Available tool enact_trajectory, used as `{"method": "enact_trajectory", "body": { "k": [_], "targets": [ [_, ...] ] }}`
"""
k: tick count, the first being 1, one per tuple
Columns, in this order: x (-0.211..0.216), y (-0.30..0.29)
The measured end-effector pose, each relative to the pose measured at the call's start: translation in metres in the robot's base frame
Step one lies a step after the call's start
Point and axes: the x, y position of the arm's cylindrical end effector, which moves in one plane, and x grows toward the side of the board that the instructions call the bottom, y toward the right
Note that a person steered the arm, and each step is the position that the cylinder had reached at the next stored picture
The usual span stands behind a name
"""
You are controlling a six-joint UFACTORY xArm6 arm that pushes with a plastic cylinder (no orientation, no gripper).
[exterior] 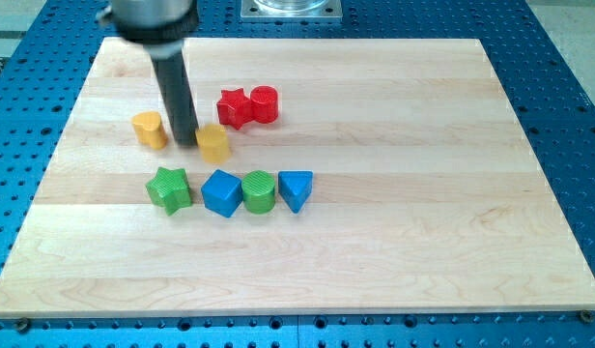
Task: Push the yellow hexagon into the green circle
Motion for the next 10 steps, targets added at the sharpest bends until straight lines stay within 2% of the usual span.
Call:
{"method": "enact_trajectory", "body": {
  "k": [1,2,4,6,8,10],
  "targets": [
    [0.013,0.031],
    [0.013,0.022],
    [-0.052,0.021],
    [-0.016,0.075],
    [-0.007,0.115],
    [-0.010,0.098]
  ]
}}
